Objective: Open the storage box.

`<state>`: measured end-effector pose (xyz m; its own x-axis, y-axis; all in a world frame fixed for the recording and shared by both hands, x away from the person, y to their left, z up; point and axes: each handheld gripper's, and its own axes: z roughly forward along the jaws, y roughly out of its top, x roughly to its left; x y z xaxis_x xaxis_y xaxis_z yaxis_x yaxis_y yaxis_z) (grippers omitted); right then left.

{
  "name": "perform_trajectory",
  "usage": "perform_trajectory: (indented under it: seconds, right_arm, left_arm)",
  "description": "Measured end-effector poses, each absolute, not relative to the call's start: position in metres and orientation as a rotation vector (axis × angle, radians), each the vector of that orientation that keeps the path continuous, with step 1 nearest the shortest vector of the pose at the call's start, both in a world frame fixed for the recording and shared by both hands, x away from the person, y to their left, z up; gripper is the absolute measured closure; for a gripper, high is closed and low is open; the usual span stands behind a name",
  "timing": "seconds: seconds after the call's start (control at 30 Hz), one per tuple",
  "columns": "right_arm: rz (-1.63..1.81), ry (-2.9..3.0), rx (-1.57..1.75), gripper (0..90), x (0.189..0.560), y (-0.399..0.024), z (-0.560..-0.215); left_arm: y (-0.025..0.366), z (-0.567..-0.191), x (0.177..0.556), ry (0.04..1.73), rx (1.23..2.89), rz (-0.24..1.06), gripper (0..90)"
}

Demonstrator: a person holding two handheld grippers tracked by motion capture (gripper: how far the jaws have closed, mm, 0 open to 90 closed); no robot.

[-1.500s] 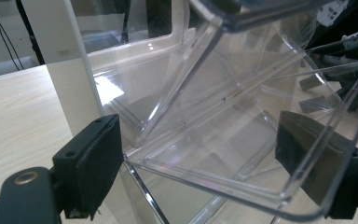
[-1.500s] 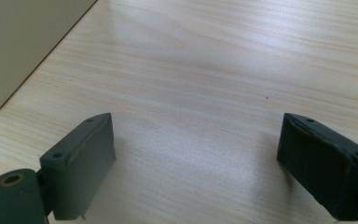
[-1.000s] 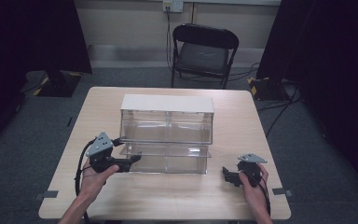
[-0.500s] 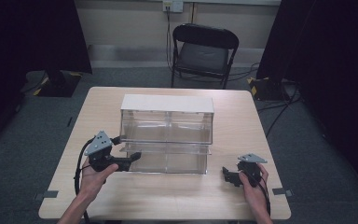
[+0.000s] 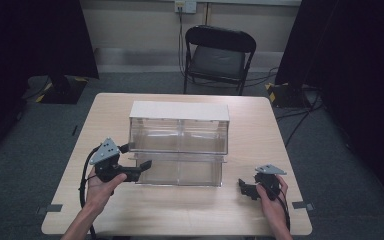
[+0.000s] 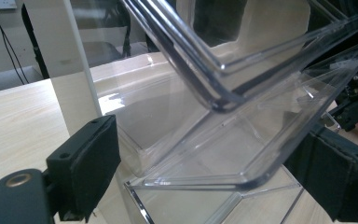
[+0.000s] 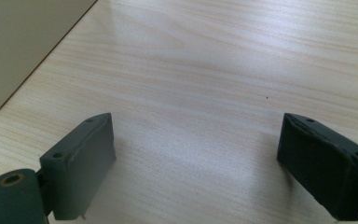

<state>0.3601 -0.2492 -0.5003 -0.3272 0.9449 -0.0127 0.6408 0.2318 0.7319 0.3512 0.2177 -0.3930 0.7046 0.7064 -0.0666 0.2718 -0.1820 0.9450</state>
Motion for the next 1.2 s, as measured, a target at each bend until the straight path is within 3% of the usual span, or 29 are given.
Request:
perform_trajectory:
  seconds: [1.2]
  right_arm:
    - [0.882,2.052,1.454,10.3,0.3601,-0.2492,-0.5003]
  left_arm:
    - [0.2166,-0.3888,0.3558,0.792,1.743,0.433,6.8]
